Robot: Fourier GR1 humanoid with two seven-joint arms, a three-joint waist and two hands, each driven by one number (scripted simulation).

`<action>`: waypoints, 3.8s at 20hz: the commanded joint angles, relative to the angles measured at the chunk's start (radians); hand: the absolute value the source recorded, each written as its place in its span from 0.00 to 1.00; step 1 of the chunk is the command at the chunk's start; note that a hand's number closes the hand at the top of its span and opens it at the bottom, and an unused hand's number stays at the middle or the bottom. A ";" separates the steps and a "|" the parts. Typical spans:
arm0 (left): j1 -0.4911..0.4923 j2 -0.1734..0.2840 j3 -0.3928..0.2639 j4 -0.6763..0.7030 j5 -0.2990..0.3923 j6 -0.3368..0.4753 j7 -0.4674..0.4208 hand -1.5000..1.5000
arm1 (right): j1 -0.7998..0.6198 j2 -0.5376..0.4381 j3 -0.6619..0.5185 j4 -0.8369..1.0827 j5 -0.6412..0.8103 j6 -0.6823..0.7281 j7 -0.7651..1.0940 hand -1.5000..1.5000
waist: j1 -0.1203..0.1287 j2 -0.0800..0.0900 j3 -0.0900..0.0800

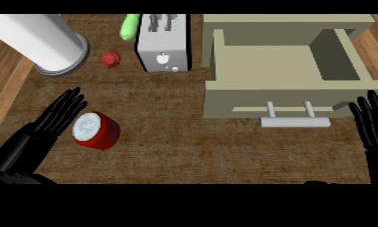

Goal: Pick up the can, place it into the drawer and close the drawer

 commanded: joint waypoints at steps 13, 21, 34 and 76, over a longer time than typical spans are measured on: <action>-0.087 0.041 0.060 0.378 -0.193 -0.010 -0.298 0.00 | 0.015 0.034 -0.009 0.026 0.021 0.038 -0.038 0.00 | -0.001 0.000 0.000; -0.163 0.081 0.063 0.556 -0.269 0.002 -0.420 0.00 | 0.036 0.055 -0.007 0.079 0.065 0.058 -0.133 0.00 | -0.002 0.000 0.000; -0.277 0.119 0.046 0.929 -0.376 0.048 -0.661 0.00 | 0.023 0.044 -0.044 0.049 0.027 0.074 -0.098 0.00 | -0.005 0.001 0.000; -0.494 0.078 -0.044 1.239 -0.380 0.083 -0.794 1.00 | 0.036 0.060 -0.044 -0.049 -0.007 0.072 0.007 0.00 | -0.009 0.003 0.000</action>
